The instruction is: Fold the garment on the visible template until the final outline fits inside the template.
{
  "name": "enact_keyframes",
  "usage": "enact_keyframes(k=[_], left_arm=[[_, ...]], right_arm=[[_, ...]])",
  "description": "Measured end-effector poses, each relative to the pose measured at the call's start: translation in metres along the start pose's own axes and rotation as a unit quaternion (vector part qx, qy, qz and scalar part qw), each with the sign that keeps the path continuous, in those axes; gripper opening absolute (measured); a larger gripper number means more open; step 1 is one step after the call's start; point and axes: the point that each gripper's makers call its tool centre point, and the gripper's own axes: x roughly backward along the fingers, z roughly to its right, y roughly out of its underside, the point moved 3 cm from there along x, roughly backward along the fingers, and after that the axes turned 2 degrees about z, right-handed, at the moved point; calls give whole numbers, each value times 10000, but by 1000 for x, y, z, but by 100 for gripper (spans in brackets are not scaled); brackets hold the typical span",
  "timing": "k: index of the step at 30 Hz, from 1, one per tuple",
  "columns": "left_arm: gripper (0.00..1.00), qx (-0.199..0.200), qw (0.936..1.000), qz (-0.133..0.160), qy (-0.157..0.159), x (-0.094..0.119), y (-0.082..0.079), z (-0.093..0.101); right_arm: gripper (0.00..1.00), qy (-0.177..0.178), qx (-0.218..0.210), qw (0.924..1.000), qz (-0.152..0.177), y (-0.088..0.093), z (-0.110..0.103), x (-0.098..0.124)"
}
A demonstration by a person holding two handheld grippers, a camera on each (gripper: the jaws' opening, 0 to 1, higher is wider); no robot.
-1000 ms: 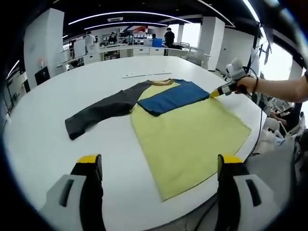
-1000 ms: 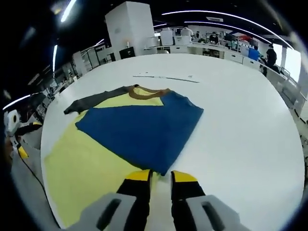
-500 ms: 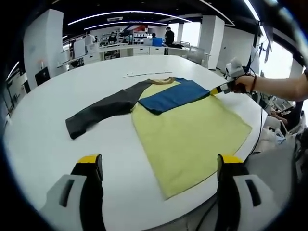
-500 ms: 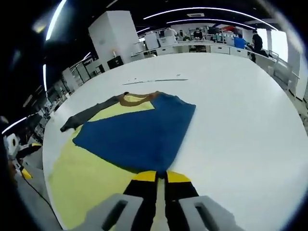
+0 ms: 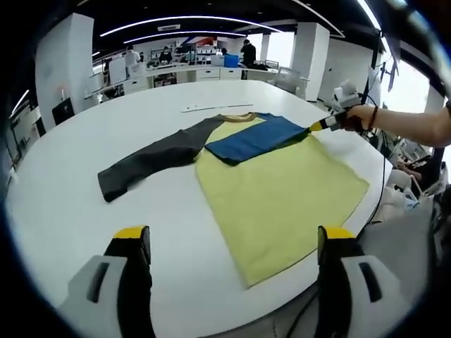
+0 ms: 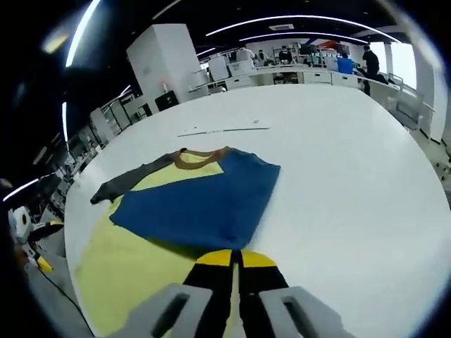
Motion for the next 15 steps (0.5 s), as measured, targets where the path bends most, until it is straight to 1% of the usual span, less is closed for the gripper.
enact_keyframes(k=[1, 4, 6, 7, 12, 15], left_arm=[[96, 3, 10000, 18, 11, 0, -1, 1], [96, -10, 10000, -4, 22, -1, -1, 2], [96, -8, 10000, 1, 24, -2, -1, 3], [96, 2, 10000, 14, 33, -1, -2, 3], [95, 4, 10000, 0, -19, 1, 0, -1], [95, 10, 10000, -11, -32, 1, 0, -1]], right_arm=[[0, -8, 73, 10000, -53, 1, 0, -1], [0, 10, 61, 9999, -106, 4, -2, -4], [0, 78, 168, 9997, -185, 6, 0, -6], [0, 160, 359, 9989, -238, 7, 3, -5], [0, 449, 892, 9942, -400, 7, 10, -3], [0, 530, 1016, 9923, -477, 9, 12, -2]])
